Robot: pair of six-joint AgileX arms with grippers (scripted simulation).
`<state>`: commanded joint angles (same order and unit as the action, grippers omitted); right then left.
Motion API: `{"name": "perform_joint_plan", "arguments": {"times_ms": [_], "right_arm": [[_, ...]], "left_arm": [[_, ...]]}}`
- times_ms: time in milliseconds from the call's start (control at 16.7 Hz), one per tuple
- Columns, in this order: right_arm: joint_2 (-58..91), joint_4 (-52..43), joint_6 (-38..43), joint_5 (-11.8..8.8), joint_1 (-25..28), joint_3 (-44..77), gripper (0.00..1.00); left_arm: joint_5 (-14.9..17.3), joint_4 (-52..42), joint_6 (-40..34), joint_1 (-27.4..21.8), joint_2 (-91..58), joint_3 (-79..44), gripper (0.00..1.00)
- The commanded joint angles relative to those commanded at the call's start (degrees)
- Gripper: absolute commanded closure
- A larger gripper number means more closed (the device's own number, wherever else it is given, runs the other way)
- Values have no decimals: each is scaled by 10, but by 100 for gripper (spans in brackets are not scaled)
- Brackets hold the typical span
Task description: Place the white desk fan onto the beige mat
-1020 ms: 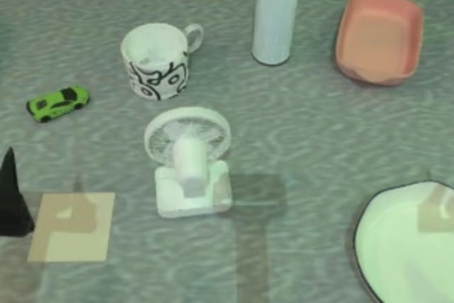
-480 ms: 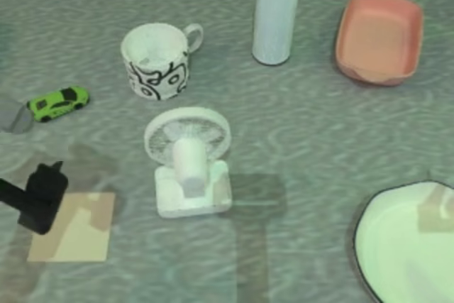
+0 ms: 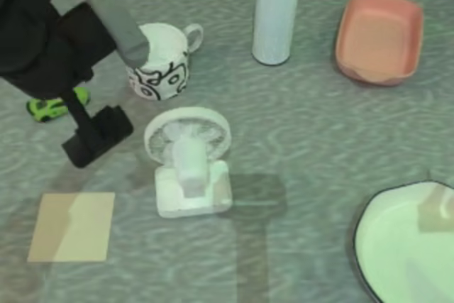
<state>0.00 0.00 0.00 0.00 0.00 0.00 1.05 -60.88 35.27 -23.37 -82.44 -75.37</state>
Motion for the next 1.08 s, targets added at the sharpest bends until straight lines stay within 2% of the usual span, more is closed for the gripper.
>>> {"name": "perform_joint_plan", "arguments": {"times_ms": [300,540,720,1080], "right_arm": [[0,0,0,0,0,0,0],[0,0,0,0,0,0,0],[0,0,0,0,0,0,0],[0,0,0,0,0,0,0]], "left_arm": [[-4,-145,86,-52,-218,-232,0],[-8,-222,132,-78,-338,-366,0],[-9,-251,149,-87,-385,-419,0],[-10,-253,151,-86,-390,-425,0]]}}
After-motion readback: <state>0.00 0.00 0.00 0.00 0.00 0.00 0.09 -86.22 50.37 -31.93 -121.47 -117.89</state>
